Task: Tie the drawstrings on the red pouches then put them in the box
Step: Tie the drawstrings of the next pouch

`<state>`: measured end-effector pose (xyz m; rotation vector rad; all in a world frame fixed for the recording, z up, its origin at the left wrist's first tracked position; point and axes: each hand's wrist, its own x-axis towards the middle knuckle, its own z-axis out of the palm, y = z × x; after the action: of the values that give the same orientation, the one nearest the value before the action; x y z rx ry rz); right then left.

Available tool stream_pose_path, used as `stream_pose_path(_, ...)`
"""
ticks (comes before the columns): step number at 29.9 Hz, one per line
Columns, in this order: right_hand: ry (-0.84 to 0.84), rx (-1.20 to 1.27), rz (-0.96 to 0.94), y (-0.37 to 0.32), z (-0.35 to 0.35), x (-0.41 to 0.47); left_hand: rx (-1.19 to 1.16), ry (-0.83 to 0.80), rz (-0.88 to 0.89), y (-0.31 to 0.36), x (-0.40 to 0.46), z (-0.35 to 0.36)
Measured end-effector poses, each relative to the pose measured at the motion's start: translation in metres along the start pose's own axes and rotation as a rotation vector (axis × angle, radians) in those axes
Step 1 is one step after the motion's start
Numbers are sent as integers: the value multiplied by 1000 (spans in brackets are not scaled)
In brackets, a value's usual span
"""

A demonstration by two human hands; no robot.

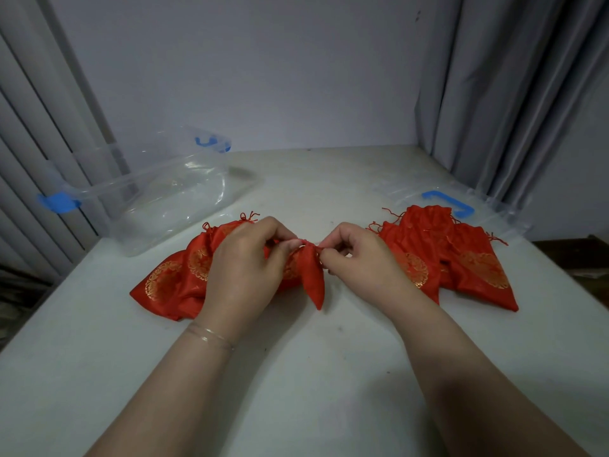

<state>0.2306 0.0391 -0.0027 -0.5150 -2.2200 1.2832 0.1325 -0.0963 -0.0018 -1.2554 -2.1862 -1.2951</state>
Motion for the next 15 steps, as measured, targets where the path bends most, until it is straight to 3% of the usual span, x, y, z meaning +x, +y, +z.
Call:
stream_pose_path(10, -48, -69, -1, 0, -1, 0, -184, 57, 56, 8, -5, 5)
stream_pose_path(13, -46, -51, 33, 3, 0, 2, -249, -52, -21, 2, -4, 6)
stream_pose_path(15, -46, 104, 85, 5, -2, 4, -351, -203, -121, -1, -2, 9)
